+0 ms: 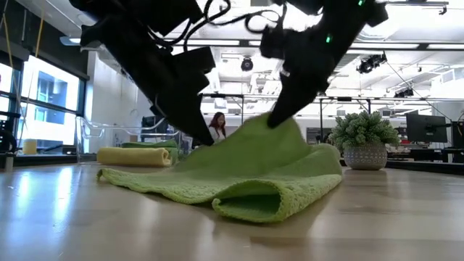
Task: Roll microfiber towels into tight, uniform cylinder then place into a basket
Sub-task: Fold the light green microfiber cloth
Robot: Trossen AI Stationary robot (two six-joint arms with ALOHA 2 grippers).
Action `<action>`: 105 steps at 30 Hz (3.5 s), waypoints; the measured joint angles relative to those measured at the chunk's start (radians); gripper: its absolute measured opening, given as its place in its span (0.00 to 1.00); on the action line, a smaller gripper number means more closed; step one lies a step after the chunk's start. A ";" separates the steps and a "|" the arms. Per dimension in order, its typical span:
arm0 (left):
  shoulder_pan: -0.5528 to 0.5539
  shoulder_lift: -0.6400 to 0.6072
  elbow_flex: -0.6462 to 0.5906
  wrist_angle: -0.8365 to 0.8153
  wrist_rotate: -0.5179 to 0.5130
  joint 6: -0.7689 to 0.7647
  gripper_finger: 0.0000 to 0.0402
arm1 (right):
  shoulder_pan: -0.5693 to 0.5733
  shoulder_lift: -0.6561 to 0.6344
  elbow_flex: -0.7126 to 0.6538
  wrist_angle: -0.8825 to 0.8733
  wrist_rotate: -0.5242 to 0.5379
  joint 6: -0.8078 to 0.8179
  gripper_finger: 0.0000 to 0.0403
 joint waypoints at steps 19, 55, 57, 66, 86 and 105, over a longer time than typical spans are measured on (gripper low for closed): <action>-0.020 0.000 0.000 0.294 0.045 0.509 0.36 | 0.039 -0.158 0.000 -0.051 -0.081 0.099 0.00; -0.107 0.000 -0.140 0.158 0.297 0.077 0.26 | 0.077 -0.307 0.001 -0.241 0.020 0.241 0.00; -0.100 0.000 -0.140 0.151 0.269 0.091 0.26 | 0.077 -0.307 0.001 -0.250 0.020 0.242 0.00; -0.057 -0.057 -0.137 0.066 0.237 0.138 0.26 | 0.077 -0.306 0.001 -0.275 0.020 0.268 0.00; -0.056 -0.229 -0.046 -0.245 0.085 0.083 0.00 | 0.077 -0.362 0.000 -0.261 0.091 0.239 0.00; -0.082 -0.531 0.153 -0.521 -0.315 0.257 0.00 | 0.105 -0.439 -0.002 -0.039 0.393 -0.136 0.00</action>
